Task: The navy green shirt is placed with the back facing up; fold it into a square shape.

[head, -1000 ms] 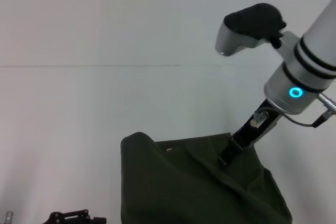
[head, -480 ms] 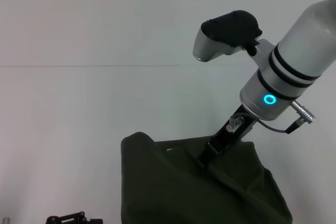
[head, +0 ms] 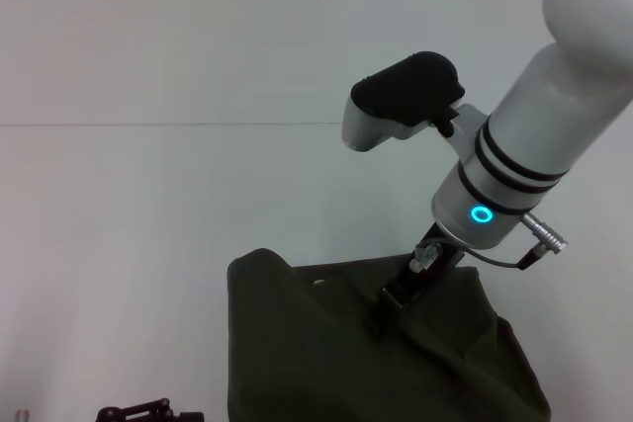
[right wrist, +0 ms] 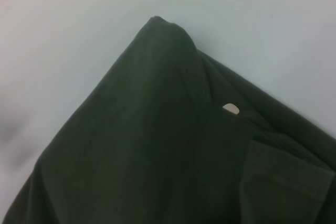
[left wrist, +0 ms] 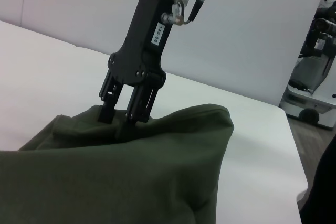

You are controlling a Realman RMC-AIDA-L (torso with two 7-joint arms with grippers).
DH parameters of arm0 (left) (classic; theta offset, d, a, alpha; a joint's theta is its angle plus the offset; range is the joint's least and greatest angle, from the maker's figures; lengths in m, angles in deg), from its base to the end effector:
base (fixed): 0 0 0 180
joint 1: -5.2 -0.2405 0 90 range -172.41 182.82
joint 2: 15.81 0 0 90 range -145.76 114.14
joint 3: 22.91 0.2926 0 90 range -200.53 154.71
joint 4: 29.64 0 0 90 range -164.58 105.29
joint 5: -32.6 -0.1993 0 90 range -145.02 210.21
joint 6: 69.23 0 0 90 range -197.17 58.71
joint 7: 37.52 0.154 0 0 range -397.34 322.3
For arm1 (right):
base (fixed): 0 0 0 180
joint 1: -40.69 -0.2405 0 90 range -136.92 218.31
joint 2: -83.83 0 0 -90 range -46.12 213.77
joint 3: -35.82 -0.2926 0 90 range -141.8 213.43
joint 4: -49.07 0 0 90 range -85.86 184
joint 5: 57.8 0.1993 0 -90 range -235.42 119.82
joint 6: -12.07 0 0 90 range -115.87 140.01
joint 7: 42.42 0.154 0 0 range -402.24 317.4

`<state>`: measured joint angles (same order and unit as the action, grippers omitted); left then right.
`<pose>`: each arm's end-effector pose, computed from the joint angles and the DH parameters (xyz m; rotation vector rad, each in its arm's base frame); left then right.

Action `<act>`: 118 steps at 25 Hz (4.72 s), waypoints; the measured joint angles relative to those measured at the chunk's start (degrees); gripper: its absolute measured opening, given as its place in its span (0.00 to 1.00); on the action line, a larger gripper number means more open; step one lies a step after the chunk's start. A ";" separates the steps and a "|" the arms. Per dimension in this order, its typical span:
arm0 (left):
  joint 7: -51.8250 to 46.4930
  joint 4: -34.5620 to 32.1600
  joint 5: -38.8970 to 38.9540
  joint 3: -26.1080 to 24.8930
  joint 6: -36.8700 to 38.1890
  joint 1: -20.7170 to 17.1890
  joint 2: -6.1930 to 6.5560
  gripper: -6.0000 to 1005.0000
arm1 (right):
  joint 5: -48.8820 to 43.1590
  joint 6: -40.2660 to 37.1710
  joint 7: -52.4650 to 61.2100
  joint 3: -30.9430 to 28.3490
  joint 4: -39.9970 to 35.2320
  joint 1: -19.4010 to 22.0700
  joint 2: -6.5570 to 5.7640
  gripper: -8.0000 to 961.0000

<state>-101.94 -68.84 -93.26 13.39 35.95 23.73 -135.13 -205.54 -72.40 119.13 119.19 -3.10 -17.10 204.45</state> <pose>-0.3314 0.2341 -0.0290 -2.9400 -0.5191 -0.6598 0.1388 0.4052 -0.0886 -2.5865 1.0713 -0.6387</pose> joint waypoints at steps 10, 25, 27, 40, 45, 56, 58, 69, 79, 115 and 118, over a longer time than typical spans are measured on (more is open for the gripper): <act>0.09 0.06 0.09 0.00 -0.26 -0.29 -0.05 0.95 | 0.01 2.23 0.52 2.00 2.08 -0.22 0.05 0.66; 0.09 0.08 0.26 0.00 0.17 -0.13 -0.12 0.94 | 0.18 2.26 0.50 4.29 0.92 0.12 0.13 0.37; 0.09 0.09 0.27 -0.03 0.18 -0.16 -0.12 0.94 | 0.18 2.27 0.51 4.27 0.88 0.18 0.13 0.31; 0.09 0.08 0.26 -0.88 0.71 -0.35 -0.11 0.94 | 0.16 1.90 2.16 3.47 -5.05 3.99 -0.24 0.04; -0.18 0.08 0.26 -0.89 0.83 -0.30 -0.12 0.94 | 0.15 0.57 3.07 0.03 -12.00 10.00 -0.39 0.03; -2.60 0.10 0.26 -0.89 2.90 0.58 0.26 0.94 | 2.02 1.17 2.17 -5.85 -17.38 19.89 -0.49 0.03; -3.03 0.35 0.26 -0.94 3.43 0.88 0.26 0.94 | 2.76 1.78 1.54 -7.05 -17.55 21.01 -0.49 0.03; -7.25 3.72 1.65 -2.51 4.59 3.68 0.02 0.94 | 9.29 6.23 -4.08 -15.71 -16.37 25.16 -0.49 0.03; -10.02 3.94 2.39 -3.00 4.21 5.03 -0.77 0.94 | 10.58 11.23 -6.25 -17.40 -13.47 27.18 -0.66 0.05; -32.52 7.21 6.98 -5.65 1.48 11.66 0.44 0.94 | 28.44 -9.79 -72.44 -49.71 7.03 30.67 -2.16 0.85; -32.64 7.70 7.09 -6.21 1.45 11.97 0.44 0.94 | 28.03 -10.26 -76.29 -48.21 7.67 30.69 -1.44 0.89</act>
<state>-134.58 -61.14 -86.17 7.19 37.40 35.70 -134.68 -177.51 -82.66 42.84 70.99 4.56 13.58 203.02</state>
